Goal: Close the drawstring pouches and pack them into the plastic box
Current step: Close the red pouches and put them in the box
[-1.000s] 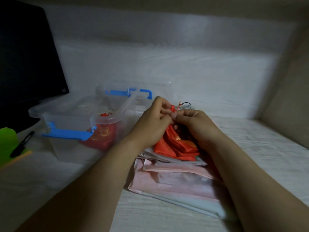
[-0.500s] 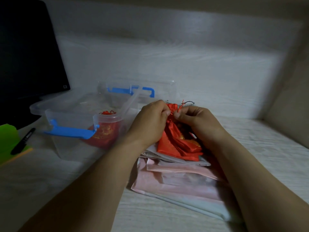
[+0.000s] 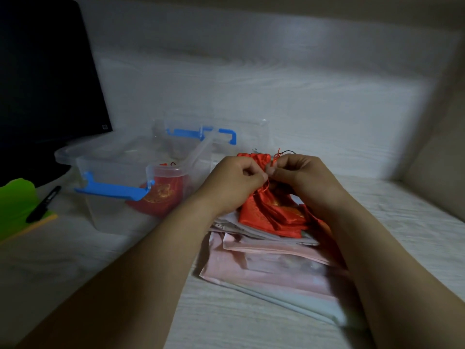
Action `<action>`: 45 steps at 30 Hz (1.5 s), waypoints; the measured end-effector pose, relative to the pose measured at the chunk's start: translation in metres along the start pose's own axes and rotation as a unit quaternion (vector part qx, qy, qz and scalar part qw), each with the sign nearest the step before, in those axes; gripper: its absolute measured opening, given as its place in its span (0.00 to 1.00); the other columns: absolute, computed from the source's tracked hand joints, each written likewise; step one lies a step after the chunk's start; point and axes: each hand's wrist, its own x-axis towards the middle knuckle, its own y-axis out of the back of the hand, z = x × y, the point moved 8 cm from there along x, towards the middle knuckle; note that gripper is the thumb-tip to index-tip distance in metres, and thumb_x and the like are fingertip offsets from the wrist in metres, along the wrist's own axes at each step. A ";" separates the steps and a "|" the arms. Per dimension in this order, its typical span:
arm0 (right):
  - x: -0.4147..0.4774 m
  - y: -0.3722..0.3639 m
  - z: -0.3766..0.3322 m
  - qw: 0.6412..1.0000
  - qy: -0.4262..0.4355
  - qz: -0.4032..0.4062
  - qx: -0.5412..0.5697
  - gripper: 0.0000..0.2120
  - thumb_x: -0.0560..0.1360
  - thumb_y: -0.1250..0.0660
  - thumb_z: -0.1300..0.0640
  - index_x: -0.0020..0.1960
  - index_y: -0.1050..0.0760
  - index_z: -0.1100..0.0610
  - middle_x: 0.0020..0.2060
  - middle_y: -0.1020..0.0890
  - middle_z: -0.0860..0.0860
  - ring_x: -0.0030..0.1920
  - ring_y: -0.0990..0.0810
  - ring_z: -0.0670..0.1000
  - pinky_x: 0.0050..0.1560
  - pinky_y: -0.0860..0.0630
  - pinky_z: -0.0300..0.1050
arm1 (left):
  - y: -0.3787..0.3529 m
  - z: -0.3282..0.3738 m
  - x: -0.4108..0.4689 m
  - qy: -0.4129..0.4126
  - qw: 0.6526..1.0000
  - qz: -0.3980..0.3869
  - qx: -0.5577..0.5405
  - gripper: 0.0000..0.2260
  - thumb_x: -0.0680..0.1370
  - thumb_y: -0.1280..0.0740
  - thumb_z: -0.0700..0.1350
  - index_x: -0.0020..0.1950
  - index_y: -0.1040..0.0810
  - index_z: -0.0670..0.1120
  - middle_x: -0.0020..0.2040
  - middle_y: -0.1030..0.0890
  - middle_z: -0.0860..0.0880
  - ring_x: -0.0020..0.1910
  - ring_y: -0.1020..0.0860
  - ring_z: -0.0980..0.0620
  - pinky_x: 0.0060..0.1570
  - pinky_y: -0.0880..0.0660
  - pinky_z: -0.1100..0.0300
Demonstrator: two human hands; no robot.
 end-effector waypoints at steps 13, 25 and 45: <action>0.002 -0.001 0.002 1.000 0.001 -0.018 -0.003 0.06 0.78 0.29 0.65 0.46 0.21 0.67 0.31 0.21 0.60 0.26 0.27 0.52 0.28 0.31 0.41 | -0.004 -0.006 0.003 -0.039 0.999 0.006 -0.020 0.08 0.76 0.24 0.42 0.47 0.19 0.54 0.38 0.22 0.56 0.34 0.26 0.64 0.43 0.28 0.64; 0.000 -0.003 -0.009 0.982 0.092 0.017 -0.165 0.07 0.78 0.27 0.64 0.41 0.20 0.61 0.30 0.20 0.59 0.25 0.24 0.54 0.28 0.23 0.51 | -0.003 0.004 -0.005 -0.080 0.990 0.028 0.109 0.08 0.78 0.28 0.42 0.40 0.25 0.46 0.32 0.24 0.54 0.32 0.28 0.58 0.35 0.30 0.58; 0.000 -0.004 -0.016 0.980 0.128 0.018 -0.148 0.10 0.77 0.27 0.63 0.42 0.24 0.66 0.34 0.25 0.65 0.36 0.30 0.50 0.38 0.33 0.45 | -0.008 -0.005 0.000 -0.028 1.000 -0.005 0.000 0.07 0.80 0.31 0.38 0.44 0.22 0.47 0.31 0.21 0.52 0.29 0.22 0.57 0.35 0.25 0.61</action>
